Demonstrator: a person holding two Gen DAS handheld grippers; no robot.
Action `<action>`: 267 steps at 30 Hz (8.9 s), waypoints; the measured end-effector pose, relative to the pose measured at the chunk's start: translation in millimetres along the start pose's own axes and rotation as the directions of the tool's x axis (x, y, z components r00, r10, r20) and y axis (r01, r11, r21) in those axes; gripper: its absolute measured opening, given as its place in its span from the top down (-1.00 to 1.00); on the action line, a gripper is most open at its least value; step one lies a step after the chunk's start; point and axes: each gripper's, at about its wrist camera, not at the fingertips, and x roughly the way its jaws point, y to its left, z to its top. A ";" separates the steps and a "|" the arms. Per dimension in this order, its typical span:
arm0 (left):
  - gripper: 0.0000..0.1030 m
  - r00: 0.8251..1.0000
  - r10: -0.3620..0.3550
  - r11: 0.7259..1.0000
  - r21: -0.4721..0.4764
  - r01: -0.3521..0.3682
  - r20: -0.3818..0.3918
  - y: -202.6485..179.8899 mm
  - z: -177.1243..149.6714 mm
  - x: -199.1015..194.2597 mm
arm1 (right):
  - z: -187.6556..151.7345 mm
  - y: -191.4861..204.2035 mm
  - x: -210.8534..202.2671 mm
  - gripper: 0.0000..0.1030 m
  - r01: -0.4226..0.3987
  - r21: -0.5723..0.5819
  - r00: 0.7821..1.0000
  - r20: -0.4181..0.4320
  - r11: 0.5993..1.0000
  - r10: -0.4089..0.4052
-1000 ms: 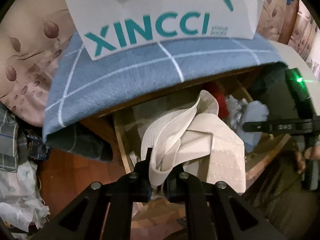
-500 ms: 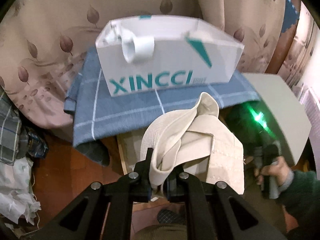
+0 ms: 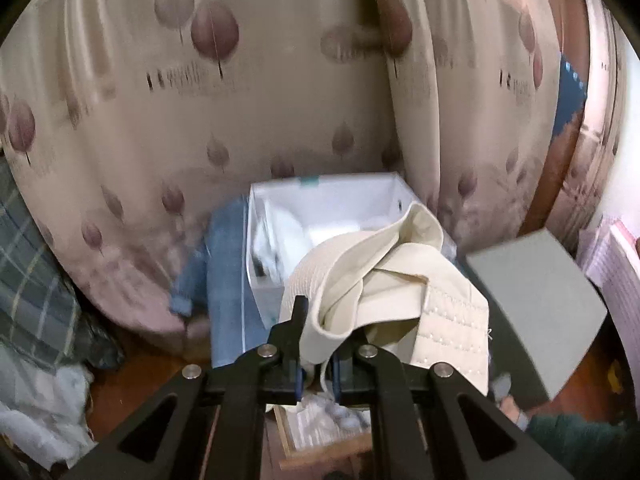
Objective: Take underwear out of drawer
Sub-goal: 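Lower the cream bra into the white box and open the left tool, then move the left tool back over the open drawer, then carry the grey knit sock toward the white box with the right tool, then lower the grey knit sock into the white box and open the right tool, then move the right tool back down into the open drawer, then grasp the white cloth in the drawer with the right tool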
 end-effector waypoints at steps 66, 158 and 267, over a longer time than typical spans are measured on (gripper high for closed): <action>0.04 1.000 0.021 0.999 -0.035 -0.021 -0.007 -29.1 17.8 140.7 | -2.3 10.4 4.1 0.26 -0.026 -0.039 1.000 -0.002 0.999 0.026; -0.05 0.968 0.010 0.885 -0.448 -0.126 -0.252 40.7 -251.2 188.9 | 181.0 170.9 -124.2 0.17 0.454 -0.294 0.870 0.350 0.841 -0.347; -0.05 0.907 -0.094 0.917 -0.390 -0.081 -0.411 21.2 -254.9 226.7 | 58.9 25.4 86.3 -0.01 0.276 -0.700 0.843 -0.152 0.659 -0.515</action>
